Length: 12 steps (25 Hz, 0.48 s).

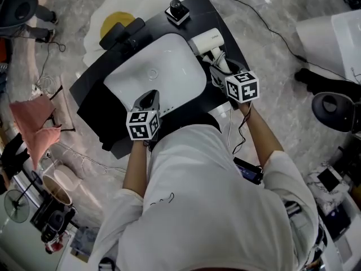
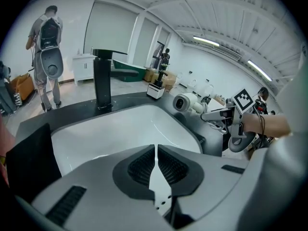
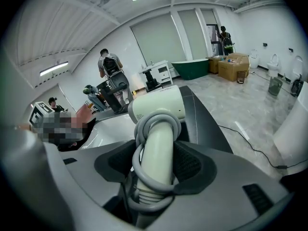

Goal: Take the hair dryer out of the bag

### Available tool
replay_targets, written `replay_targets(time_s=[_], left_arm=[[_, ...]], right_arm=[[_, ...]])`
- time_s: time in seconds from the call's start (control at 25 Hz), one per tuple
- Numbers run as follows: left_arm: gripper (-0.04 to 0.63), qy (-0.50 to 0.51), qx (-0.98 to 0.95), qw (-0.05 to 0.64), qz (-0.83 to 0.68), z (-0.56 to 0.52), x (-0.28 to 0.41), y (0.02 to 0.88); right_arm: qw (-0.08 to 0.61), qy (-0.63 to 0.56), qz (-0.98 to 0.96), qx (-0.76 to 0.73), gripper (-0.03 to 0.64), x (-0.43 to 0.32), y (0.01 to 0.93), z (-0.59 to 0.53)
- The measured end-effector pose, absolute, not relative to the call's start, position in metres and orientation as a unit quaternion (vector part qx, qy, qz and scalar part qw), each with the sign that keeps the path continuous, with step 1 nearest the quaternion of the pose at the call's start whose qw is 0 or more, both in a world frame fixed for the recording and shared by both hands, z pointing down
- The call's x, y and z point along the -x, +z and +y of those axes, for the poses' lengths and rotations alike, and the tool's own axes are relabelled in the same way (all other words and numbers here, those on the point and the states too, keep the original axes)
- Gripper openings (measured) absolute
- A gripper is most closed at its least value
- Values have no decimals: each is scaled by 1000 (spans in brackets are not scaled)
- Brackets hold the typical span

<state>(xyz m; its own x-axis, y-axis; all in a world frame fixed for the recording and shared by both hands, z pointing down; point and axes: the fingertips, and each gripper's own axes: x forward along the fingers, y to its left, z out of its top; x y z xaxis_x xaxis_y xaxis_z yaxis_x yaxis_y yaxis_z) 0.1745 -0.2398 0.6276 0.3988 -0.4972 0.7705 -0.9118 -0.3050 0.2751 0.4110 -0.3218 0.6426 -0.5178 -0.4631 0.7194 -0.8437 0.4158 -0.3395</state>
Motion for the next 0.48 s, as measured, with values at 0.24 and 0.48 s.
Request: replay_targets(time_s=[0.24,0.48], left_arm=[[34,287,-744,381,-468,-233,-174,633],[34,296,-742,377,-468,-225,-169,629]], right_arm=[[281,362,-790,-409,239,-413,657,-326],[281,366,-783,-417,241,-419,666,-323]])
